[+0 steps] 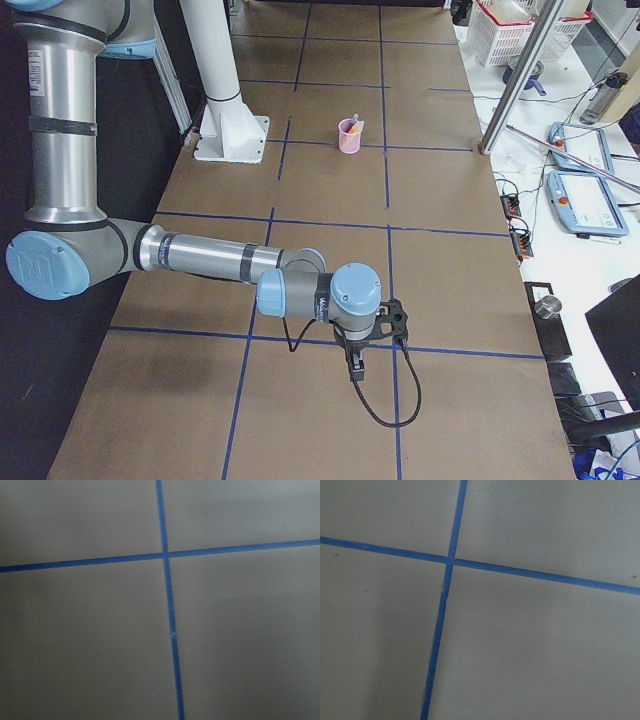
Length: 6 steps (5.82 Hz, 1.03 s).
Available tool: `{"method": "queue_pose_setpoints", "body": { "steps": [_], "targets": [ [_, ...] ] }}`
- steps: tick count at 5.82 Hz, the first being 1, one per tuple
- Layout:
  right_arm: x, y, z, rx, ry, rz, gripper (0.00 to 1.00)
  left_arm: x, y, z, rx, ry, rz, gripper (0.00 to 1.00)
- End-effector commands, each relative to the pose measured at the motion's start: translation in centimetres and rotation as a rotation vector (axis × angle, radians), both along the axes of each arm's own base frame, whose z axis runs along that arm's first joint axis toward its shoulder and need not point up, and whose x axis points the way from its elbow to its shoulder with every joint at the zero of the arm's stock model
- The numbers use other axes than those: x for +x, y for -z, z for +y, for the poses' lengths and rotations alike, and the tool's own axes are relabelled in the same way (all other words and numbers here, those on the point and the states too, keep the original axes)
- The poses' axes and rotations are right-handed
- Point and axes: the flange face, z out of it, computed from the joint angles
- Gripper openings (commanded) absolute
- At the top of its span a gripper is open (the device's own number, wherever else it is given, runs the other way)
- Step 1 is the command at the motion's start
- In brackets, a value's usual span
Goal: Collect pens into pen holder
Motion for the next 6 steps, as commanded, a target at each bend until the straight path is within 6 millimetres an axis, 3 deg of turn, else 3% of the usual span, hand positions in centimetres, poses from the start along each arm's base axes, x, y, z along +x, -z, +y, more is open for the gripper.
{"method": "queue_pose_setpoints", "body": {
  "steps": [1, 4, 6],
  "targets": [
    [-2.3, 0.6, -0.7, -0.023, 0.051, -0.008, 1.00, -0.6, -0.4, 2.3, -0.007, 0.004, -0.036, 1.00],
    [-2.6, 7.6, 1.6, -0.023, 0.118, -0.011, 1.00, -0.2, 0.4, 2.8, -0.031, 0.007, 0.019, 1.00],
    [-2.2, 7.7, 1.8, -0.023, 0.130, -0.014, 1.00, 0.4, -0.9, 3.3, -0.062, 0.009, 0.084, 1.00]
  ]
}}
